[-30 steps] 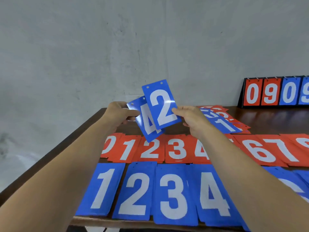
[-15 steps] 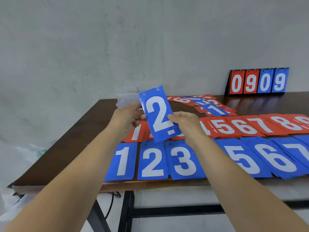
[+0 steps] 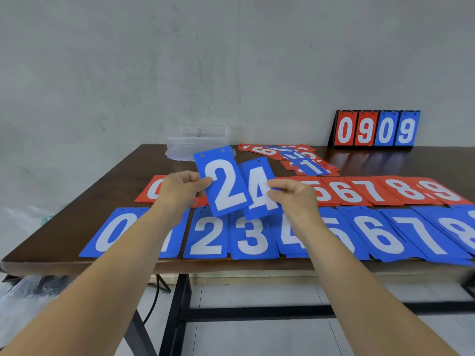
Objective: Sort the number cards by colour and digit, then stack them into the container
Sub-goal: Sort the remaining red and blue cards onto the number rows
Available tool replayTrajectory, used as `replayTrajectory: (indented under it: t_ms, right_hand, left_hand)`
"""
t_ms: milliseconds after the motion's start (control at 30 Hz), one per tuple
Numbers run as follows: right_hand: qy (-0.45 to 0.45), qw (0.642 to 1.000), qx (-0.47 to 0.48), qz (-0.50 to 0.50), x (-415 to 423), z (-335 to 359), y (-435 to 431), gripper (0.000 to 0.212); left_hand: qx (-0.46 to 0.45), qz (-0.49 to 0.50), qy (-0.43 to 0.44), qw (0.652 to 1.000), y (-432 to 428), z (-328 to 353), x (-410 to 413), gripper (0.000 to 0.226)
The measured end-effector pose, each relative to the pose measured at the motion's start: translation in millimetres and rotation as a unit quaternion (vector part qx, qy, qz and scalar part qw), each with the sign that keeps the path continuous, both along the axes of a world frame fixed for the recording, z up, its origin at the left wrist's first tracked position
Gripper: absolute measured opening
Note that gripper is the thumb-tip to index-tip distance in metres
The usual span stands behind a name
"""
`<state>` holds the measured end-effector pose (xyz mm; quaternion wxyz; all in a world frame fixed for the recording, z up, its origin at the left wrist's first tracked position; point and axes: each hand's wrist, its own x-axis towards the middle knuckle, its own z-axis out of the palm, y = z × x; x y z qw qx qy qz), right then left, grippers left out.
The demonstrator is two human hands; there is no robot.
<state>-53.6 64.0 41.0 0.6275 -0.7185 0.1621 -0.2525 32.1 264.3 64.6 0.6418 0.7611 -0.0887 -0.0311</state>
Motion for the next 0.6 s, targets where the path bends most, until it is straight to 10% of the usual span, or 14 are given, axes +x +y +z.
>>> replayTrajectory:
  t_ms: [600]
  right_hand:
    - [0.165,0.953,-0.249,-0.054,-53.8,-30.2,-41.0,0.05]
  left_hand:
    - [0.277,0.067,-0.06,0.957,25.9,-49.0,-17.7,0.022]
